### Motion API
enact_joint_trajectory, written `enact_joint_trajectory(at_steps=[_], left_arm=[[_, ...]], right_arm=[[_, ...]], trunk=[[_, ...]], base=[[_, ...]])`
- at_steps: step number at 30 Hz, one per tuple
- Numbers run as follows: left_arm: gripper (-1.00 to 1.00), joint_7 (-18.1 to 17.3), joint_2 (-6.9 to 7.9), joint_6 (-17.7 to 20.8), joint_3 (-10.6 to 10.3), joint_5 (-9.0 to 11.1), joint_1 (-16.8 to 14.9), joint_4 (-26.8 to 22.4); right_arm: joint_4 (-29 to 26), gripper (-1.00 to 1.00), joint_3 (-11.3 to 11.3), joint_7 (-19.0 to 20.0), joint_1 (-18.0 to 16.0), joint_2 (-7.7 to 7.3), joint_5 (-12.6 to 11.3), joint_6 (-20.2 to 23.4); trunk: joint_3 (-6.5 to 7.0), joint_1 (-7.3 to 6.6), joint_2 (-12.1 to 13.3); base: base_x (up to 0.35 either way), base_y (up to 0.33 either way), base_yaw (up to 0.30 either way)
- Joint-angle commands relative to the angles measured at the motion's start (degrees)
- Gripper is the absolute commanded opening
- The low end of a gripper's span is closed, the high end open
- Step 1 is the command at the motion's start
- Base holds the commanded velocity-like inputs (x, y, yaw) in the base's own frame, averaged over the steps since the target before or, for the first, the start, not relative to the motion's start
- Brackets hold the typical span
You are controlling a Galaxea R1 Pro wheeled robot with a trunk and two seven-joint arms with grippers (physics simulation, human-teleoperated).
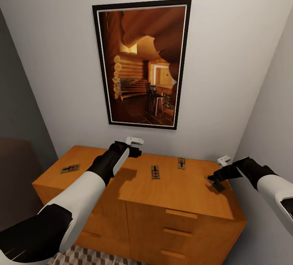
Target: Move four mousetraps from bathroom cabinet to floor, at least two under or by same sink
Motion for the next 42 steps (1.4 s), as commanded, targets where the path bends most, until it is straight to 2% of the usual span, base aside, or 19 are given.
enact_joint_trajectory(at_steps=[1, 16, 26, 42], left_arm=[[1.0, 0.52, 0.0, 0.2, -0.15, 0.61, -0.06, -0.05], [1.0, 0.52, 0.0, 0.2, -0.15, 0.6, -0.06, -0.03], [1.0, 0.52, 0.0, 0.2, -0.15, 0.64, -0.06, -0.03], [1.0, 0.52, 0.0, 0.2, -0.15, 0.69, -0.06, -0.01]], right_arm=[[-0.14, 1.0, -0.25, 0.36, -0.02, -0.07, 0.59, 0.26], [-0.14, 1.0, -0.25, 0.36, -0.02, -0.33, 0.6, 0.2], [-0.14, 1.0, -0.23, 0.36, -0.02, -0.34, 0.68, 0.19], [-0.14, 1.0, -0.19, 0.36, -0.02, -0.34, 0.73, 0.19]], trunk=[[-0.12, 0.03, -0.11], [-2.81, 3.32, -6.12], [-2.81, 3.32, -6.12], [-5.68, 6.84, -12.54]], base=[[0.0, 0.0, 0.0], [0.0, 0.0, 0.0], [0.0, 0.0, 0.0], [0.0, 0.0, 0.0]])
